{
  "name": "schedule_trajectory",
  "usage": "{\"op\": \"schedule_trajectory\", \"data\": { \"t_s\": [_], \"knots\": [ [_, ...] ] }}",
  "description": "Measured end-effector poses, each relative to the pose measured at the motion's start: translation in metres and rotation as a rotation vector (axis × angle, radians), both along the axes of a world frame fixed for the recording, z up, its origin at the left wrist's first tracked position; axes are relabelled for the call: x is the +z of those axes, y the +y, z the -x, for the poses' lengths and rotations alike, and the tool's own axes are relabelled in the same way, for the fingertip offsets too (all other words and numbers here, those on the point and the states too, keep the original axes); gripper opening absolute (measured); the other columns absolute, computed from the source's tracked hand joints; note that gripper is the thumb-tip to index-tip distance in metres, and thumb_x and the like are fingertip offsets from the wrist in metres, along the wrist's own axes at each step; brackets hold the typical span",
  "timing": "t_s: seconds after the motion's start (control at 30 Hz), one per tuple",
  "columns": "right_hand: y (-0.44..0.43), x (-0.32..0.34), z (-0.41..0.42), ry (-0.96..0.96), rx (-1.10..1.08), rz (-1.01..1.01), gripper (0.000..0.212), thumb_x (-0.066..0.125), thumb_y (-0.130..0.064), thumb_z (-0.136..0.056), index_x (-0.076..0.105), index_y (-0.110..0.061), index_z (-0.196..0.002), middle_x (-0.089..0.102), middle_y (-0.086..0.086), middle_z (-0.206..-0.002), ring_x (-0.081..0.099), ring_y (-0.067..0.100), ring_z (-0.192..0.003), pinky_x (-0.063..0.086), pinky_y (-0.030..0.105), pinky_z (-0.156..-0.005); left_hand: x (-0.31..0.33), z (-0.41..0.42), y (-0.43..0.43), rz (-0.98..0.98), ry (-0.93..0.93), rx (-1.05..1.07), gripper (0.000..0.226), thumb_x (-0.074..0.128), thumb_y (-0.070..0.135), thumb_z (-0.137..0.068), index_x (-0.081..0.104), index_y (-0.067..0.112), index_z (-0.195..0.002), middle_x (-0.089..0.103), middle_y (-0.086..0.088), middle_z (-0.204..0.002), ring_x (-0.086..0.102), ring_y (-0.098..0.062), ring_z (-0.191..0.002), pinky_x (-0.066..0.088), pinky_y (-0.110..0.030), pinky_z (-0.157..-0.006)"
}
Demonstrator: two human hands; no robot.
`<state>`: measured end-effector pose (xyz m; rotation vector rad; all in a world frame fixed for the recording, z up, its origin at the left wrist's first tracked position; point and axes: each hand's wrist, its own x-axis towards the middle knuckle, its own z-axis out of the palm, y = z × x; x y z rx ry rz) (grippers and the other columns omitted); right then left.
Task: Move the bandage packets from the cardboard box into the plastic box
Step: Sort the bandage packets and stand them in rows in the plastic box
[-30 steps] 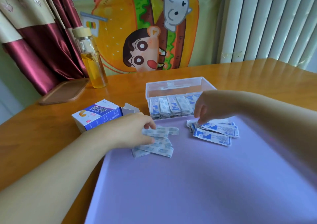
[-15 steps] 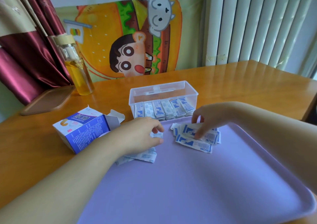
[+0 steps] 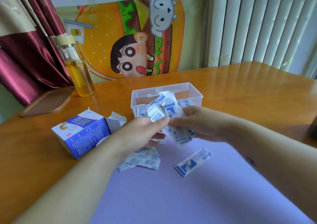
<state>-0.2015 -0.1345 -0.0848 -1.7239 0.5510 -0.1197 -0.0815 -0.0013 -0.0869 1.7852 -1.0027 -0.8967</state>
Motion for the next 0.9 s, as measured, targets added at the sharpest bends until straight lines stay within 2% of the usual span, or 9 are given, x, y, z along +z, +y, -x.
{"op": "schedule_trajectory", "data": {
  "t_s": [0.1,0.2,0.33,0.43,0.57,0.63,0.7,0.8,0.9],
  "knots": [
    [0.021,-0.012,-0.013,-0.044,0.053,0.02,0.03,0.05,-0.02,-0.097,0.056,0.007,-0.108,0.063,0.026,-0.114,0.061,0.039,-0.107,0.048,0.048,-0.096,-0.009,0.009,-0.003,0.213,0.325,0.137,0.024,0.051,0.03,-0.093,0.064,0.016,-0.108,0.071,-0.012,-0.105,0.066,-0.031,-0.1,0.049,-0.051,-0.094],
    [0.03,-0.015,-0.012,0.017,0.077,0.238,0.026,0.048,-0.023,-0.097,0.059,-0.002,-0.107,0.068,0.01,-0.097,0.066,0.019,-0.081,0.054,0.03,-0.075,-0.014,0.003,-0.002,0.276,0.523,0.195,0.023,0.045,0.019,-0.097,0.063,0.016,-0.11,0.071,-0.014,-0.104,0.067,-0.034,-0.097,0.054,-0.051,-0.082],
    [0.018,-0.017,-0.003,0.056,0.024,0.41,0.011,0.067,-0.031,-0.085,0.064,-0.02,-0.082,0.067,-0.015,-0.067,0.065,0.005,-0.062,0.054,0.023,-0.064,-0.023,-0.009,0.001,0.216,0.499,0.209,0.025,0.05,0.015,-0.095,0.061,0.017,-0.117,0.072,-0.008,-0.105,0.069,-0.026,-0.095,0.057,-0.04,-0.076],
    [0.002,-0.015,0.004,0.118,0.049,0.369,0.013,0.068,-0.026,-0.084,0.067,-0.02,-0.096,0.074,-0.008,-0.081,0.071,0.016,-0.081,0.056,0.035,-0.082,-0.029,-0.013,0.003,0.185,0.525,0.213,0.021,0.053,0.01,-0.093,0.062,0.02,-0.109,0.074,-0.005,-0.095,0.072,-0.02,-0.081,0.059,-0.034,-0.068],
    [-0.014,-0.014,0.016,0.219,0.112,0.332,0.015,0.067,-0.016,-0.084,0.067,-0.015,-0.099,0.073,-0.001,-0.094,0.07,0.018,-0.09,0.055,0.04,-0.088,-0.032,-0.016,0.004,0.144,0.54,0.165,0.017,0.051,0.007,-0.093,0.062,0.016,-0.103,0.074,-0.002,-0.088,0.072,-0.016,-0.077,0.059,-0.03,-0.063],
    [-0.018,-0.013,0.02,0.253,0.113,0.402,0.022,0.07,-0.022,-0.082,0.068,-0.018,-0.103,0.072,-0.002,-0.102,0.07,0.016,-0.09,0.055,0.038,-0.087,-0.032,-0.016,0.005,0.125,0.461,0.132,0.022,0.047,0.004,-0.094,0.059,0.017,-0.109,0.074,0.001,-0.09,0.071,-0.014,-0.08,0.059,-0.029,-0.065],
    [-0.021,-0.012,0.021,0.26,0.1,0.426,0.021,0.072,-0.025,-0.081,0.069,-0.02,-0.102,0.072,0.001,-0.098,0.071,0.016,-0.086,0.057,0.036,-0.083,-0.032,-0.019,0.008,0.11,0.337,0.163,0.038,0.049,0.003,-0.094,0.049,0.016,-0.13,0.068,0.003,-0.109,0.068,-0.014,-0.09,0.059,-0.029,-0.072],
    [-0.022,-0.012,0.019,0.26,0.079,0.483,0.023,0.072,-0.03,-0.08,0.068,-0.024,-0.102,0.074,0.0,-0.088,0.07,0.02,-0.084,0.056,0.041,-0.083,-0.032,-0.026,0.013,-0.023,-0.216,0.188,0.056,0.06,0.028,-0.089,0.038,0.033,-0.14,0.054,0.015,-0.129,0.061,-0.007,-0.104,0.055,-0.037,-0.087],
    [-0.021,-0.013,0.018,0.148,0.028,0.247,0.029,0.073,-0.019,-0.08,0.066,-0.015,-0.108,0.074,0.006,-0.094,0.07,0.025,-0.091,0.054,0.043,-0.088,-0.026,-0.019,0.016,0.004,-0.683,0.228,0.036,0.055,0.044,-0.087,0.053,0.041,-0.124,0.046,0.027,-0.119,0.045,0.008,-0.107,0.039,-0.019,-0.092]
  ]
}}
